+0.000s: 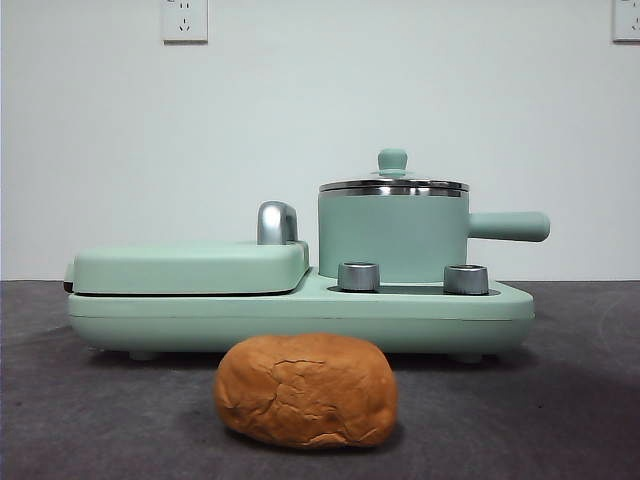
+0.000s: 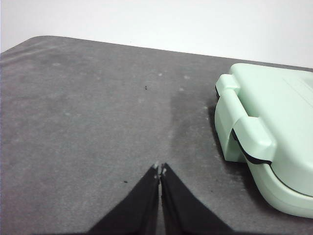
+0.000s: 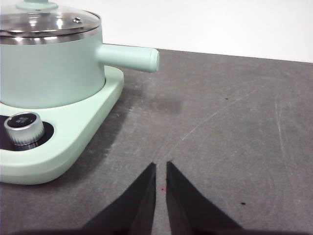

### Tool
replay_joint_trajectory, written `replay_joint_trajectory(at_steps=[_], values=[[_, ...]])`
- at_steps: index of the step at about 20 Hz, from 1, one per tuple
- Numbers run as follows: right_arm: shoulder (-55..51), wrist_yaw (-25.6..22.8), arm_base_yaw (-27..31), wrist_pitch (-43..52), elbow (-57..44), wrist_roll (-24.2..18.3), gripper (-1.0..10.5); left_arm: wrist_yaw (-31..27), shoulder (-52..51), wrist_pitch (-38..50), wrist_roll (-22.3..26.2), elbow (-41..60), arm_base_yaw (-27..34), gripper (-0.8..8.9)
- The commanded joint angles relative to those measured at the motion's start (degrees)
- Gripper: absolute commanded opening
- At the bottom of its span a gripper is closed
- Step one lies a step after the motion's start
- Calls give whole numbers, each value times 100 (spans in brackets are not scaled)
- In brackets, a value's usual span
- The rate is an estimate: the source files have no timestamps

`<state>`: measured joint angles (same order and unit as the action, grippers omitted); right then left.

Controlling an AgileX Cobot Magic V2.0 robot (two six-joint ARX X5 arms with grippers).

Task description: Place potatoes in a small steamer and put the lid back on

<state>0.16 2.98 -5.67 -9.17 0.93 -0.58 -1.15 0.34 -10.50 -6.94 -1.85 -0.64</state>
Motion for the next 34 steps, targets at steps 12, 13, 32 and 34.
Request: replay_joint_trajectory(at_steps=[12, 13, 32, 34], values=[[4, -9, -13, 870, -20, 1051, 32, 393, -9, 570, -1484, 105, -7, 5], [4, -7, -13, 1113, -17, 1113, 31, 525, -9, 791, -1484, 105, -7, 5], [1390, 190, -15, -527, 2625, 1768, 10, 1113, 1296, -396, -1172, -2446, -7, 9], [1685, 409, -15, -693, 2881, 1504, 10, 1368, 1611, -597, -866, -2769, -7, 9]])
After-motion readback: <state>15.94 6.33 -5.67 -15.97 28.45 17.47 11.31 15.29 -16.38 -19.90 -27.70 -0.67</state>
